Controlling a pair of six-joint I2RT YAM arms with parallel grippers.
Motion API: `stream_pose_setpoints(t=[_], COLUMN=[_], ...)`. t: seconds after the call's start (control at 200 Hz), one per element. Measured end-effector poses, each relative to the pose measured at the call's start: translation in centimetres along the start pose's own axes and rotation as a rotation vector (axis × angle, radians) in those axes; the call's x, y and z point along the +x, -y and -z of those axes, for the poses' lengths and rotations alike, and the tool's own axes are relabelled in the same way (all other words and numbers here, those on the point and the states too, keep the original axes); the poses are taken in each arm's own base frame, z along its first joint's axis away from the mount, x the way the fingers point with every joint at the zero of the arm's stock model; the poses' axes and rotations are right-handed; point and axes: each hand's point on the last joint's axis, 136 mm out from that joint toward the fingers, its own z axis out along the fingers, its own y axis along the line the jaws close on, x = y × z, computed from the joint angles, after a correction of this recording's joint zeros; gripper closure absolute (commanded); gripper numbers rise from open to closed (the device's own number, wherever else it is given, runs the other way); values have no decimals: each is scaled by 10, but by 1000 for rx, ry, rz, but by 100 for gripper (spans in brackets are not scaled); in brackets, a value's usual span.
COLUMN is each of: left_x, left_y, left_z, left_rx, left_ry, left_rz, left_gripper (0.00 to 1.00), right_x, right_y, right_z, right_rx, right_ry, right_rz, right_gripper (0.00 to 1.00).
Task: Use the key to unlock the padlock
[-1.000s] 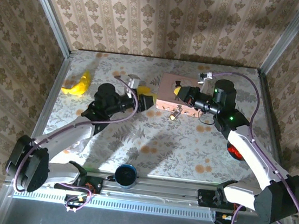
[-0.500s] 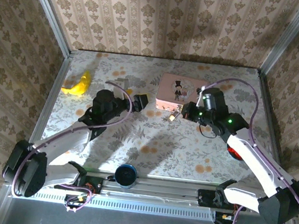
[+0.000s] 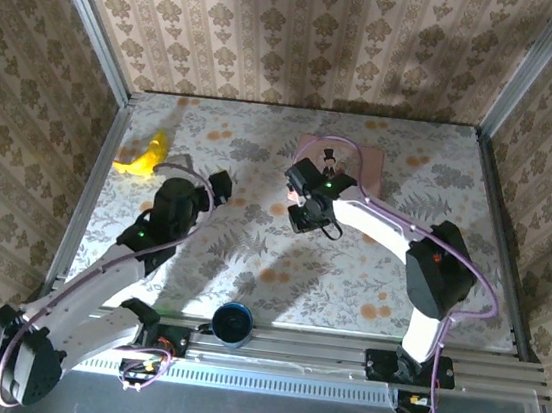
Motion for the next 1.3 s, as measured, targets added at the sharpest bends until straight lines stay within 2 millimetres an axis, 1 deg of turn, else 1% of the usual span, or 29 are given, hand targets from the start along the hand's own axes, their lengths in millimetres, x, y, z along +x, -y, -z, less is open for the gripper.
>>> stream_pose_setpoints(t=[0.095,0.22,0.39,0.5,0.61,0.695,0.78,0.95,1.14,1.23,1.3], left_x=[-2,-1,-2,-3,-2,-2,0,9,10,7,7], left_y=[-16,-30,-35,-37,-37,-38,-37,-39,-38,-42,-43], left_z=[6,8,7,7,6,6,5,4,4,4,4], left_rx=[-49,-95,-108,-113,-109,-105,-99,-93,-77,-84,-84], left_ry=[20,26,30,31,25,22,15,-7,-16,-12,-13], left_rz=[6,8,12,16,19,25,32,41,47,56,58], left_gripper=[0,0,0,0,0,0,0,0,0,0,0], right_x=[-8,-9,0,0,-1,-2,-3,-3,0,-1,-1], right_y=[0,2,7,11,15,17,19,20,16,18,20], right_z=[-13,-33,-56,-67,-74,-74,-75,-77,-80,-79,-78], right_rx=[29,63,98,121,136,141,140,98,26,23,13], right_ry=[-21,-67,-138,-160,-172,-171,-172,-180,-187,-184,-181], right_rz=[78,161,241,280,298,309,307,281,242,235,210], right_gripper=[55,53,51,51,50,50,54,65,88,100,100])
